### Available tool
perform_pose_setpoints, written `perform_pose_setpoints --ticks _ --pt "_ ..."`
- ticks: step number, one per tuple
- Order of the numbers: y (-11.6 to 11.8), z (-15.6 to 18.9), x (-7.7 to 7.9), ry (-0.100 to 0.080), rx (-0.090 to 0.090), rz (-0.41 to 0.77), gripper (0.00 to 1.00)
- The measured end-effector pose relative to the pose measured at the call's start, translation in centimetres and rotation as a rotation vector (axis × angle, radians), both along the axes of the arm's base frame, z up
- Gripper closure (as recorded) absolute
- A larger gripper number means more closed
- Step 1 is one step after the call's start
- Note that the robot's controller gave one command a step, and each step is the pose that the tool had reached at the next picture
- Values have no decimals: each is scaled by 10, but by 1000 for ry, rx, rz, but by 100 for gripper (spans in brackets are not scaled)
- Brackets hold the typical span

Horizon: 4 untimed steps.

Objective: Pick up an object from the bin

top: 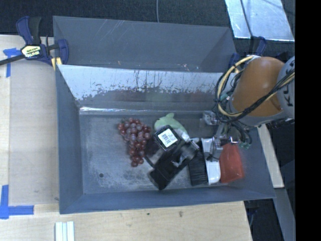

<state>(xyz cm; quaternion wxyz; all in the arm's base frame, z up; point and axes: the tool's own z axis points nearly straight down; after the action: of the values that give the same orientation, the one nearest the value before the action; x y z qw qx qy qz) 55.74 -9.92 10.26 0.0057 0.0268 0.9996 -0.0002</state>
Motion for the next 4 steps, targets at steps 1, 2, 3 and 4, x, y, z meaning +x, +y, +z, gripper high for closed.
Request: perform_pose_setpoints --ticks 1,2,3,4 --pt "9 -19 14 -9 -4 156 100" --pt "9 -19 14 -9 -4 156 100" --pt "11 -13 13 -5 -4 155 100" --pt "25 49 24 -13 -3 71 0"
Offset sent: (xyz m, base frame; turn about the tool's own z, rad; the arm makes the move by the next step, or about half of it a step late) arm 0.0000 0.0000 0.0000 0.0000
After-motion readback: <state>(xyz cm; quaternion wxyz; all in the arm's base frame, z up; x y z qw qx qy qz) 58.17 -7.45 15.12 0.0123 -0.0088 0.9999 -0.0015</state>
